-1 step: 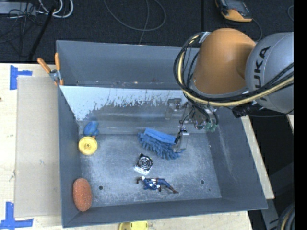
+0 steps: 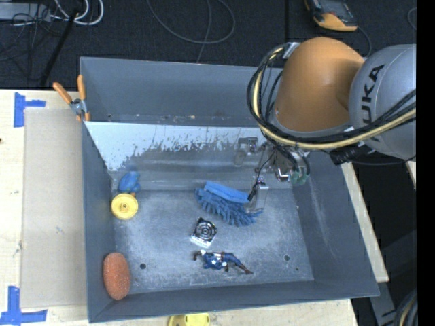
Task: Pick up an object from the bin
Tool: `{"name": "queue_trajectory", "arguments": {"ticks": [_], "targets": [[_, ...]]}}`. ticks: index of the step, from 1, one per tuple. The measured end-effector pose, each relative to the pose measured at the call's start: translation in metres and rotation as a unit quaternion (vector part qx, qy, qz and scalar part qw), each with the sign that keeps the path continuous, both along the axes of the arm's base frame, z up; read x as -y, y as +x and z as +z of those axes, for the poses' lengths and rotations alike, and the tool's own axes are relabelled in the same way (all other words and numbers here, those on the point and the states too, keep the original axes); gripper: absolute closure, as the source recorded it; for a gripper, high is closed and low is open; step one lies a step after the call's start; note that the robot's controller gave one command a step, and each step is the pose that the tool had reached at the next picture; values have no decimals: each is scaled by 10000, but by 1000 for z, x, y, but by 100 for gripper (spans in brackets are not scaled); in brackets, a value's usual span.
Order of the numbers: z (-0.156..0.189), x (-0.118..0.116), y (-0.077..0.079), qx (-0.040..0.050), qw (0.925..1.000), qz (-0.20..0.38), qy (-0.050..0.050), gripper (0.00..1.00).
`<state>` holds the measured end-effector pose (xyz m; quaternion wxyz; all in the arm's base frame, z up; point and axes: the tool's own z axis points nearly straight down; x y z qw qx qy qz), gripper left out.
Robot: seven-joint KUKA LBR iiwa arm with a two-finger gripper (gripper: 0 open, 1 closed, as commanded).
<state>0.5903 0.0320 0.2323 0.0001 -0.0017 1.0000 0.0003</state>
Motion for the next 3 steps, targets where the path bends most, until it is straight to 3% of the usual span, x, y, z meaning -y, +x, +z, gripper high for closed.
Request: {"name": "queue_trajectory", "arguments": {"ticks": [1,2,3], "targets": [[-75,17,16,26,9996,-277,1,0],[-167,36,19,-22,9991,-425,0,0],[-163,39,18,-3,9873,-1590,-1,0]]}}
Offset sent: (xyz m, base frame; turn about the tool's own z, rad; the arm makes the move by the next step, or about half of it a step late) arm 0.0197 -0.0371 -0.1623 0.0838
